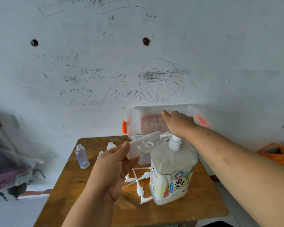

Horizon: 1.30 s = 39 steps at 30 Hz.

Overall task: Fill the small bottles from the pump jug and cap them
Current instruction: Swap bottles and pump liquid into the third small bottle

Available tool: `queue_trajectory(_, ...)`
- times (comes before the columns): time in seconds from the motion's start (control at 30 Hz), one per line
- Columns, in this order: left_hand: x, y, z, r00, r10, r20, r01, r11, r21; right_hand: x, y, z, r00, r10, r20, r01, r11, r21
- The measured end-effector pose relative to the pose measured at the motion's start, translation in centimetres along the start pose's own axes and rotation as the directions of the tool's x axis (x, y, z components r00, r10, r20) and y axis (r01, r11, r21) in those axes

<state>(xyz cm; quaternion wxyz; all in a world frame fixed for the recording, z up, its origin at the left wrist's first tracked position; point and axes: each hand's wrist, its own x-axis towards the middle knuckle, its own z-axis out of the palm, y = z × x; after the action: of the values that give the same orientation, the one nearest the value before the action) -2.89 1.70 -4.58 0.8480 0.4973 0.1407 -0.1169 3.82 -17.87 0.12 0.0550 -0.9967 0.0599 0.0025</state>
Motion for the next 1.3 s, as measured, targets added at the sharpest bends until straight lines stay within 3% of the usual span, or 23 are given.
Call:
queue_trajectory(0.5, 0.4, -0.3, 0.3, 1.000, -0.007, 0.006, 0.007, 0.999, -0.037, 0.9, 0.5, 0.3, 0.998, -0.042, -0.039, 0.036, 0.991, -0.129)
queue_trajectory(0.8, 0.1, -0.3, 0.2, 0.999, -0.037, -0.037, 0.038, 0.999, 0.016, 0.7, 0.4, 1.4, 0.998, -0.028, -0.049, 0.024, 0.997, -0.068)
queue_trajectory(1.0, -0.5, 0.6, 0.3, 0.999, 0.021, 0.026, -0.021, 1.000, 0.008, 0.8, 0.0, -0.8, 0.997, -0.029, -0.078, 0.028, 1.000, -0.007)
queue_trajectory(1.17, -0.3, 0.8, 0.3, 0.999, 0.036, 0.031, -0.037, 0.999, 0.020, 0.6, -0.3, -0.9, 0.999, -0.024, 0.029, 0.028, 0.990, -0.139)
queue_trajectory(1.3, 0.1, 0.4, 0.3, 0.999, 0.010, 0.040, -0.010, 1.000, 0.001, 1.0, 0.1, -0.6, 1.000, -0.017, 0.023, 0.019, 0.995, -0.102)
